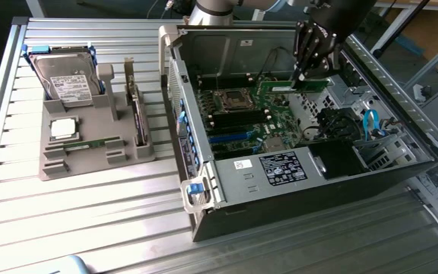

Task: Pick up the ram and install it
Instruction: 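Insert the ram into the slot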

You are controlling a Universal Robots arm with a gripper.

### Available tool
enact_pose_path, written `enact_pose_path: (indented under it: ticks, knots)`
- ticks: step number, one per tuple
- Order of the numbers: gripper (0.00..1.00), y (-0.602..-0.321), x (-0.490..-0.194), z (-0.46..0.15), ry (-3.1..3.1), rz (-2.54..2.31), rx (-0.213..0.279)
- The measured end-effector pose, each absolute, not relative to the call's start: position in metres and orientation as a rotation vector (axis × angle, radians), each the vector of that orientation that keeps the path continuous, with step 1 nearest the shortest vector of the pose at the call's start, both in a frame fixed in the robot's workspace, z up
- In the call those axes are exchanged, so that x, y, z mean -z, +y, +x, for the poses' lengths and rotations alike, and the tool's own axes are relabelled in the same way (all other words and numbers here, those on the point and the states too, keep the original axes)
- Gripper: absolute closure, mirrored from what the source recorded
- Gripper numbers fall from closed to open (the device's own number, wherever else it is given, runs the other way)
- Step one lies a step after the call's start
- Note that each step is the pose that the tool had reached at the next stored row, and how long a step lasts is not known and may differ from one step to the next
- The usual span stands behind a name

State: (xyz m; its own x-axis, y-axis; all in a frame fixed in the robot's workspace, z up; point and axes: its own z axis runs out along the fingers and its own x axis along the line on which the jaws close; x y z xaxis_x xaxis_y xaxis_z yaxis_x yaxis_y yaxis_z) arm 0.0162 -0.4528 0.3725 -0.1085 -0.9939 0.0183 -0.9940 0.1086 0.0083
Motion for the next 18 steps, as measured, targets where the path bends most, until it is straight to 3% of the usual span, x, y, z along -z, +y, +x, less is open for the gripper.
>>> enact_pose_path:
  ticks: [18]
  knots:
    - [0.86,-0.4528,-0.3621,0.0162,-2.325,2.085,-0.009]
